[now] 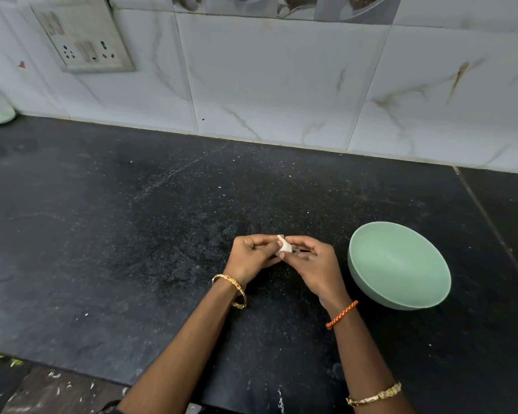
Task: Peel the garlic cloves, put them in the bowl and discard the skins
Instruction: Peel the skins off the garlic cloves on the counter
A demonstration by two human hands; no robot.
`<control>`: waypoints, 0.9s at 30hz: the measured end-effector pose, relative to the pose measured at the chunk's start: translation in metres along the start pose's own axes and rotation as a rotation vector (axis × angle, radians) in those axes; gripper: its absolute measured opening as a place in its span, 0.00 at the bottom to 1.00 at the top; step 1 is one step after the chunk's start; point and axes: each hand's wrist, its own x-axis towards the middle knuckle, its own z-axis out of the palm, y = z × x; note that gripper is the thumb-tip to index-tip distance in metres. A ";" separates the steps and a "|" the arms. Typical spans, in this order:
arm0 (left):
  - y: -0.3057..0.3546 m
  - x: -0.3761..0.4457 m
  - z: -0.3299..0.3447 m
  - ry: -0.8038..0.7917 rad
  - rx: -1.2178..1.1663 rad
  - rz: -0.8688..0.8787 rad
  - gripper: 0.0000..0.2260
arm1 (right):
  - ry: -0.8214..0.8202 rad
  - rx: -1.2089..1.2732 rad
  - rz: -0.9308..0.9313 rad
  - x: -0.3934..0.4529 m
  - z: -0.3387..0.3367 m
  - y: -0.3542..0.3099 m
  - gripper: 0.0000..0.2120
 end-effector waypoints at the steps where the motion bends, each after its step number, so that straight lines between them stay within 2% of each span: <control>1: 0.000 0.000 -0.001 0.001 0.040 0.023 0.06 | 0.013 0.008 0.005 -0.001 0.001 0.000 0.14; 9: -0.004 -0.007 0.007 0.171 0.067 0.129 0.08 | 0.075 0.029 -0.054 -0.005 0.007 0.004 0.15; 17: -0.002 -0.009 0.022 0.291 0.061 0.199 0.07 | 0.206 0.044 -0.145 -0.010 0.015 0.004 0.18; 22: -0.004 -0.011 0.020 0.285 0.089 0.188 0.07 | 0.179 0.034 -0.112 -0.012 0.013 0.007 0.18; 27: -0.004 -0.019 0.024 0.227 0.267 0.249 0.06 | 0.155 -0.227 -0.093 -0.009 0.015 0.011 0.19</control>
